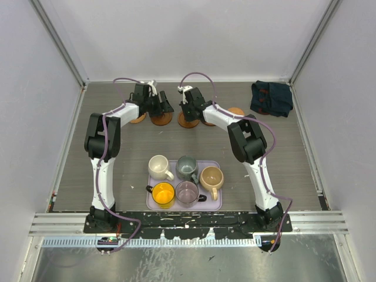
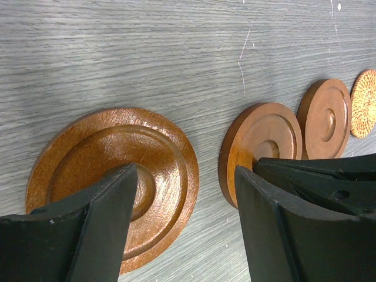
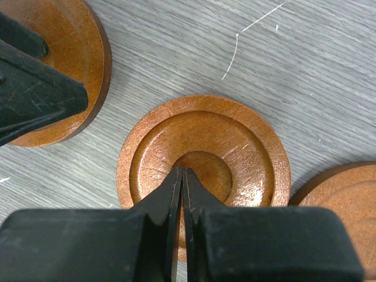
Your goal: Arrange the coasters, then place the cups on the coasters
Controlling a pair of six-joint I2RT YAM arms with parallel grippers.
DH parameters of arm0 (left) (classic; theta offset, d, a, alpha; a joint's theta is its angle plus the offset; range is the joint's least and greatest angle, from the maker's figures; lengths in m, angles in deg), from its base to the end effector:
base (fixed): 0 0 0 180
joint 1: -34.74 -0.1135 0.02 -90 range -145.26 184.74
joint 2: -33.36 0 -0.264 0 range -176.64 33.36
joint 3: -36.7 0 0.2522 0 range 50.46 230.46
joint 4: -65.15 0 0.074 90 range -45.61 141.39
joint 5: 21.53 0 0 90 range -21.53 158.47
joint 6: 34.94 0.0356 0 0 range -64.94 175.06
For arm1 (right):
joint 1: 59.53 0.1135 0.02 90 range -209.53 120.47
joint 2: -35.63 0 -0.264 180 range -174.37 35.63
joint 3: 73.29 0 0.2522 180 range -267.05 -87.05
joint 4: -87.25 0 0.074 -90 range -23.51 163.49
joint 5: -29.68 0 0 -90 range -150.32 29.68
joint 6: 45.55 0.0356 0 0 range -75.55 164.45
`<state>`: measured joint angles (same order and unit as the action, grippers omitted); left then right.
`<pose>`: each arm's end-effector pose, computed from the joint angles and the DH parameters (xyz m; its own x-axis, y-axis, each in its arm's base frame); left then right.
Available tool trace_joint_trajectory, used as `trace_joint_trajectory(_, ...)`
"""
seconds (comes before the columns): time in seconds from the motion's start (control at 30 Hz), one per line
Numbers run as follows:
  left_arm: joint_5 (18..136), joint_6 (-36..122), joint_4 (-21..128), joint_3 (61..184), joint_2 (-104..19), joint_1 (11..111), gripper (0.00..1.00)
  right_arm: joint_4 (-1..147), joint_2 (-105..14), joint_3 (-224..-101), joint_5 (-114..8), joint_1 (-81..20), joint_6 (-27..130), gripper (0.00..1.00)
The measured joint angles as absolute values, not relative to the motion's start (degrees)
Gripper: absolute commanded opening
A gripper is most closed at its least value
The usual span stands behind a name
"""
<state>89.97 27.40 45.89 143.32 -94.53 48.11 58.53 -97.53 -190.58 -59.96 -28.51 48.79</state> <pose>0.4820 -0.1280 0.1607 -0.7857 -0.2572 -0.5626 0.1371 0.8145 -0.5638 0.4466 0.2688 0.1602 -0.6392 -0.2961 -0.7098 -0.4721 0.8796 0.0583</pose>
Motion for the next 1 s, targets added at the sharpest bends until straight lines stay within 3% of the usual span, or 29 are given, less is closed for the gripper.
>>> trace_joint_trajectory(1.0,90.1,27.4,46.2,143.1,-94.5,47.8,0.69,58.5,-101.7,-196.9,-62.8,-28.5,48.9,0.11)
